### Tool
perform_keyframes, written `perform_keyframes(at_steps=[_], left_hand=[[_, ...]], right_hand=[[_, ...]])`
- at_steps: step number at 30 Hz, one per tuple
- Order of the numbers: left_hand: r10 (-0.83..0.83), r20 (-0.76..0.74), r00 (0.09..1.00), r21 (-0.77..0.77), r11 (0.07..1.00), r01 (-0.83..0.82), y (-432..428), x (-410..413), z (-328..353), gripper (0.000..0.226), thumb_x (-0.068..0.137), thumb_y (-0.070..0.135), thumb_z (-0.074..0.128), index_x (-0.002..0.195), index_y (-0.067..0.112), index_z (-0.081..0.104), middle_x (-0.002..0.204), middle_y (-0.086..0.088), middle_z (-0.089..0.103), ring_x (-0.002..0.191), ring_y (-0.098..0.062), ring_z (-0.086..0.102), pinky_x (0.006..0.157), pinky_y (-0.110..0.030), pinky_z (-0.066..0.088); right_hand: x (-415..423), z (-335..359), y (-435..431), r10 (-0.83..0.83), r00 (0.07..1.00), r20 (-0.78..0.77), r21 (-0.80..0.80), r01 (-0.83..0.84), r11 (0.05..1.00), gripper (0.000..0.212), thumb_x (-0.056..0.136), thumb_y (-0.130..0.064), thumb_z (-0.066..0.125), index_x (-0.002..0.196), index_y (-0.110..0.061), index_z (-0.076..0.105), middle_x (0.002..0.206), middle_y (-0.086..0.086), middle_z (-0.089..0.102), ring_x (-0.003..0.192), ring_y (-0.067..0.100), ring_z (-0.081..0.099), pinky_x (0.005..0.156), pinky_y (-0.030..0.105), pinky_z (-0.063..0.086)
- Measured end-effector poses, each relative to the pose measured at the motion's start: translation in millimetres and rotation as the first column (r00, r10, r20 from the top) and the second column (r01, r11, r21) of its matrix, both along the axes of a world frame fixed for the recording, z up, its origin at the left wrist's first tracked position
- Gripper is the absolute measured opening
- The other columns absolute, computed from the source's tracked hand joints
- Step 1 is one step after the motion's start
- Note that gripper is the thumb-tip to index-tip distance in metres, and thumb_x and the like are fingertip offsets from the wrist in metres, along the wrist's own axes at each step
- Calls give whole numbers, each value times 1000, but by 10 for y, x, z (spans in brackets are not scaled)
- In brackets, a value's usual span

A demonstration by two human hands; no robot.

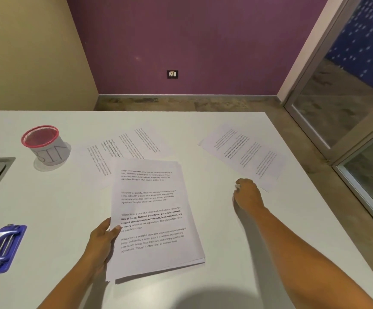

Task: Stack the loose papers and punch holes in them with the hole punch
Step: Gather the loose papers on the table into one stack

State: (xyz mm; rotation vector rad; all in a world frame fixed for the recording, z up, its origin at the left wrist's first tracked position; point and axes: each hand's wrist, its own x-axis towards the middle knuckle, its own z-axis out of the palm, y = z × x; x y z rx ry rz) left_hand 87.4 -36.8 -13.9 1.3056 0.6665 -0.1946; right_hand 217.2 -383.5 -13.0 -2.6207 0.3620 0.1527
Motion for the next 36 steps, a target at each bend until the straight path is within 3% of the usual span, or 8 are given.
perform_keyframes(at_steps=[4, 10, 14, 19, 24, 29, 33, 36], left_hand=[[-14, 23, 1000, -13, 1000, 14, -93, 122, -66, 34, 93, -3, 40, 127, -3, 47, 119, -23, 59, 95, -40, 58, 77, -40, 56], [-17, 34, 999, -67, 998, 20, -194, 267, -157, 34, 93, -6, 37, 126, -7, 45, 117, -25, 57, 91, -37, 58, 66, -29, 56], [4, 55, 998, -100, 995, 2, -218, 321, -172, 30, 92, -7, 38, 120, -6, 49, 98, -16, 67, 74, -22, 70, 65, -28, 57], [21, 65, 998, -114, 993, -14, -214, 360, -246, 30, 92, -9, 37, 120, -6, 49, 96, -11, 68, 69, -13, 72, 64, -25, 58], [25, 55, 998, -126, 992, -18, -184, 355, -295, 33, 92, -8, 36, 123, -9, 46, 103, -14, 64, 71, -17, 72, 68, -30, 57], [34, 61, 998, -120, 992, -26, -141, 369, -284, 32, 92, -9, 36, 122, -8, 47, 94, -11, 68, 71, -18, 72, 67, -29, 56], [36, 65, 997, -94, 995, -30, -90, 373, -280, 35, 92, -9, 36, 126, -10, 44, 108, -20, 59, 82, -25, 61, 64, -25, 56], [24, 62, 998, -71, 997, -19, -47, 368, -274, 36, 92, -9, 36, 127, -11, 44, 120, -24, 54, 85, -31, 59, 65, -26, 55]], right_hand=[[253, -50, -144, 27, 998, -49, -108, -32, 994, 50, 91, -3, 44, 139, -1, 34, 147, 15, 37, 137, 28, 32, 114, 36, 27], [417, -149, -243, 47, 987, -151, -295, -91, 951, 50, 98, -16, 35, 144, -1, 21, 151, 16, 28, 140, 28, 28, 115, 39, 23], [449, -193, -181, 42, 998, -50, -400, -58, 915, 39, 95, -8, 39, 133, -1, 38, 124, 17, 58, 113, 29, 56, 94, 34, 44], [432, -185, -46, 83, 996, -18, -474, -82, 877, 30, 87, 10, 42, 111, -3, 53, 106, 14, 64, 97, 25, 61, 79, 30, 49], [416, -175, 4, 151, 988, -17, -493, -140, 859, 31, 85, 14, 41, 101, -7, 58, 102, 12, 65, 95, 23, 61, 76, 28, 48], [419, -102, 22, 184, 983, -16, -517, -166, 840, 27, 82, 12, 50, 98, -8, 59, 100, 8, 65, 95, 22, 60, 77, 29, 45], [397, -139, -79, 111, 991, 74, -482, -63, 874, 31, 83, 9, 48, 103, -11, 62, 104, 7, 65, 104, 25, 52, 83, 31, 40], [295, -139, -125, -40, 964, 262, -383, 141, 913, 31, 84, 8, 50, 98, -9, 71, 105, 14, 60, 101, 31, 47, 80, 36, 38]])
